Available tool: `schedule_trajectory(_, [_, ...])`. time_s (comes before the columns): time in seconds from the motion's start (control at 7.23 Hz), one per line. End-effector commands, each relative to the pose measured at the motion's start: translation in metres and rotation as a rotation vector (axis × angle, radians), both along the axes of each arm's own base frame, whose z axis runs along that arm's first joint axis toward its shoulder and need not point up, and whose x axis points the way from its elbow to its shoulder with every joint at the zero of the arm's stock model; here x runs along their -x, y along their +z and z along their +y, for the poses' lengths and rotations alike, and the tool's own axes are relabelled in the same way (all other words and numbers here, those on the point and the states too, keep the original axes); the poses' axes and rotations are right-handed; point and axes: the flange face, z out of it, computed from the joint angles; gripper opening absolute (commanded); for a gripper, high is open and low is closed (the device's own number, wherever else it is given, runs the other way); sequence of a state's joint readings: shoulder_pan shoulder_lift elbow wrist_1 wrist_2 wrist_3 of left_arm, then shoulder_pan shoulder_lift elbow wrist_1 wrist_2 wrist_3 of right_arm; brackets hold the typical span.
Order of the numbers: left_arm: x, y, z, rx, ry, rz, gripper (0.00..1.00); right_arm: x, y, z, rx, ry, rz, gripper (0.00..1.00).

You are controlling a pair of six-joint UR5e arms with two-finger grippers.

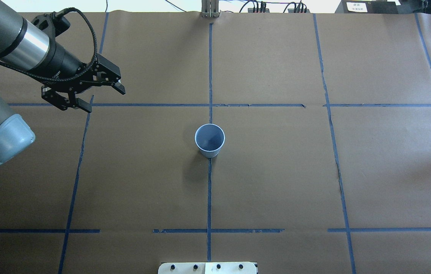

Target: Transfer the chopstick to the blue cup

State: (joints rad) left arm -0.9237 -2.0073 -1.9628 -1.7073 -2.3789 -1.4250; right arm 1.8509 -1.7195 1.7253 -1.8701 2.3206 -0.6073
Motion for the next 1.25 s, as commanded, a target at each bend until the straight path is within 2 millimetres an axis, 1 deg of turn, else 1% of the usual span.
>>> schedule_trajectory(0.0, [0.002,-0.006,0.001,-0.008,-0.002,0.008,1.00,-0.010,-0.046,0.039,0.055,0.019,0.036,0.00])
schedule_trajectory(0.14, [0.009,-0.013,0.009,-0.021,-0.003,0.022,1.00,-0.036,-0.083,0.065,0.098,0.026,0.126,0.00])
schedule_trajectory(0.28, [0.009,-0.014,0.010,-0.024,-0.003,0.023,1.00,-0.055,-0.087,0.080,0.103,-0.027,0.176,0.00])
schedule_trajectory(0.42, [0.010,-0.013,0.010,-0.025,-0.004,0.022,1.00,-0.075,-0.092,0.088,0.082,0.010,0.177,0.00])
schedule_trajectory(0.55, [0.012,-0.011,0.008,-0.028,-0.006,0.020,1.00,-0.080,-0.100,0.078,0.062,0.036,0.163,0.00])
schedule_trajectory(0.69, [0.016,-0.008,0.007,-0.033,-0.017,0.015,1.00,-0.071,-0.117,0.048,0.071,0.142,0.071,0.00])
schedule_trajectory(0.83, [0.029,-0.006,0.001,-0.037,-0.042,0.012,1.00,-0.045,-0.162,-0.010,0.088,0.204,0.041,0.00])
schedule_trajectory(0.97, [0.042,0.018,-0.004,-0.082,-0.033,-0.020,1.00,-0.017,-0.201,-0.058,0.066,0.186,0.041,0.00])
schedule_trajectory(1.11, [0.058,0.053,-0.008,-0.143,-0.006,-0.065,1.00,0.019,-0.248,-0.100,0.064,0.199,0.038,0.00])
